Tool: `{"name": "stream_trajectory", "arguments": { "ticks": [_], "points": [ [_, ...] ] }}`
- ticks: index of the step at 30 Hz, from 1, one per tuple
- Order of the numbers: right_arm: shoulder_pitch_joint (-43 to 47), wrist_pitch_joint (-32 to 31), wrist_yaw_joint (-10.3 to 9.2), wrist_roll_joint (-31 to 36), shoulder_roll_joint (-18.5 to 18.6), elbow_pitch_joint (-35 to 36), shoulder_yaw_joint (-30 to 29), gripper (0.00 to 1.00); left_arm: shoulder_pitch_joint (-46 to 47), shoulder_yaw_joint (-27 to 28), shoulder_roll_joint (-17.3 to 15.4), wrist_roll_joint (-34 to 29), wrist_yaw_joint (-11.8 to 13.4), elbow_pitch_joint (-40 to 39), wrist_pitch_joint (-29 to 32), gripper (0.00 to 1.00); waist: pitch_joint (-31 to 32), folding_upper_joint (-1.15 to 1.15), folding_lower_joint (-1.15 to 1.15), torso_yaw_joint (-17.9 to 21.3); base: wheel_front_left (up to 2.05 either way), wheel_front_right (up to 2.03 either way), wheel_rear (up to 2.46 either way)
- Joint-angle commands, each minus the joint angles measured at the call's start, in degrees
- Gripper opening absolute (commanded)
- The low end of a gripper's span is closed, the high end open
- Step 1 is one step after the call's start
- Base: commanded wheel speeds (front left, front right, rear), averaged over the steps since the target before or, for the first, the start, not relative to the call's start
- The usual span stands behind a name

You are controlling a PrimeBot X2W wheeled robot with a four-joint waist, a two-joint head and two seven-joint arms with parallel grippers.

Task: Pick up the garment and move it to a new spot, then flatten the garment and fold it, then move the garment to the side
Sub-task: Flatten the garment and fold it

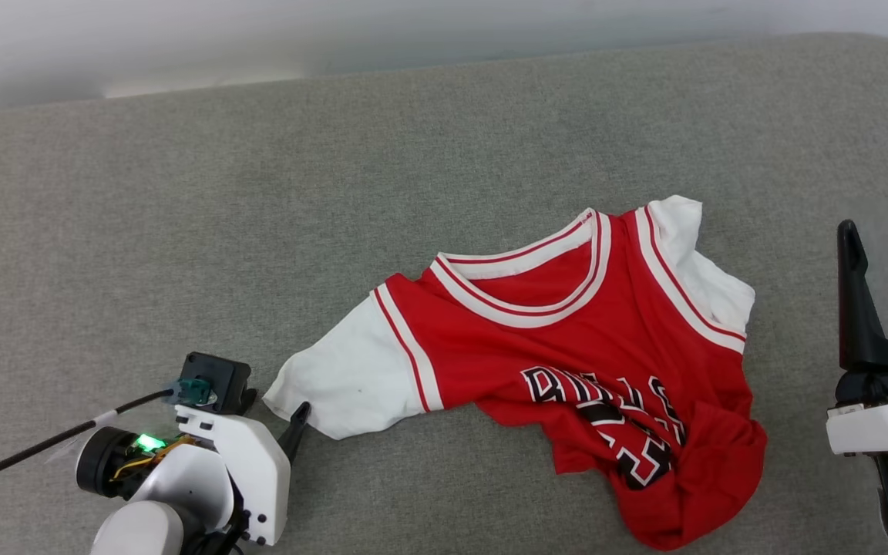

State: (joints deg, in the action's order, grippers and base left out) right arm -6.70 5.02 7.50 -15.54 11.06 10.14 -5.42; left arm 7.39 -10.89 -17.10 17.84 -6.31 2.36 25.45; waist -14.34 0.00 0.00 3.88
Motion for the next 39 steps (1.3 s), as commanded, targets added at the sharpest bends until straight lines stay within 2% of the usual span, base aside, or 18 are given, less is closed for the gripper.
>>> {"name": "stream_trajectory", "arguments": {
  "ticks": [1,3,4,5,6,10,19,20,26,28,29,30,31,32,38,39],
  "points": [
    [-0.23,0.63,-0.02,0.11,-0.35,-0.37,0.14,1.0,0.64,-0.28,-0.66,-0.57,0.33,0.87,0.9,1.0,-0.9,0.0,0.0,0.69,0.0,0.0,0.0],
    [-0.58,1.03,-0.02,0.12,-0.49,-0.58,0.14,1.0,0.61,-0.71,-1.02,-0.4,0.27,2.21,2.16,1.0,-1.46,0.0,0.0,1.02,0.0,0.0,0.0],
    [-0.69,1.1,-0.02,0.14,-0.57,-0.7,0.12,1.0,0.75,-0.65,-1.1,-0.25,0.27,2.84,2.26,0.81,-1.7,0.0,0.0,1.11,0.0,0.0,0.0],
    [-0.75,1.14,-0.02,0.21,-0.64,-0.82,0.08,1.0,0.96,-0.41,-1.21,-0.33,0.55,3.37,1.81,0.46,-1.92,0.0,0.0,1.17,0.0,0.0,0.0],
    [-0.74,1.21,-0.02,0.26,-0.64,-0.93,0.0,1.0,1.08,-0.25,-1.37,-0.69,0.84,3.92,1.28,0.0,-2.09,0.0,0.0,1.21,0.0,0.0,0.0],
    [-0.57,1.12,-0.02,0.53,-0.44,-1.66,0.08,1.0,2.58,0.58,-1.37,-2.01,1.73,4.59,-3.47,0.0,-2.31,0.0,0.0,1.08,0.0,0.0,0.0],
    [-0.34,-1.74,-0.02,2.4,-1.85,-4.58,-0.79,1.0,7.46,6.86,-2.42,-4.48,7.96,5.69,-18.42,0.0,-0.48,0.0,0.0,-0.26,0.0,0.0,0.0],
    [-0.34,-1.74,-0.02,2.4,-1.85,-4.58,-0.79,1.0,7.46,6.86,-2.42,-4.48,7.96,5.69,-18.42,0.0,-0.48,0.0,0.0,-0.26,0.0,0.0,0.0],
    [0.46,-5.69,-0.02,3.43,-3.32,-7.07,-1.61,1.0,7.64,11.25,-3.56,-4.56,11.73,7.22,-23.64,0.0,0.01,0.0,0.0,-1.03,0.0,0.0,0.0],
    [0.97,-7.07,-0.02,3.82,-3.76,-7.91,-1.79,1.0,6.47,11.59,-3.65,-4.3,12.08,8.46,-23.52,0.0,0.16,0.0,0.0,-1.33,0.0,0.0,0.0],
    [1.07,-7.61,-0.02,4.03,-3.82,-8.19,-1.68,1.0,5.95,11.18,-3.55,-3.91,11.45,9.14,-23.04,0.0,0.25,0.0,0.0,-1.49,0.0,0.0,0.0],
    [0.96,-7.96,-0.02,4.04,-3.86,-8.33,-1.52,1.0,5.7,10.67,-3.33,-3.65,10.85,9.59,-22.79,0.16,0.36,0.0,0.0,-1.67,0.0,0.0,0.0],
    [0.9,-8.31,-0.02,4.06,-3.9,-8.39,-1.44,1.0,5.56,10.21,-3.17,-3.59,10.43,9.83,-22.89,0.64,0.52,0.0,0.0,-1.89,0.0,0.0,0.0],
    [0.88,-8.6,-0.02,4.08,-3.93,-8.49,-1.31,1.0,5.29,9.79,-3.03,-3.47,9.92,10.02,-23.26,1.0,0.7,0.0,0.0,-2.1,0.0,0.0,0.0],
    [-0.39,-14.04,-0.02,3.6,-0.47,-7.28,0.51,1.0,3.07,6.68,-0.27,-3.07,7.0,7.03,-32.96,1.0,3.0,0.0,0.0,-5.46,0.0,0.0,0.0],
    [-1.15,-19.51,-0.02,2.9,1.8,-6.77,2.41,1.0,1.76,5.84,0.11,-3.79,6.48,4.1,-36.73,1.0,3.64,0.0,0.0,-6.94,0.0,0.0,0.0]
  ]
}}
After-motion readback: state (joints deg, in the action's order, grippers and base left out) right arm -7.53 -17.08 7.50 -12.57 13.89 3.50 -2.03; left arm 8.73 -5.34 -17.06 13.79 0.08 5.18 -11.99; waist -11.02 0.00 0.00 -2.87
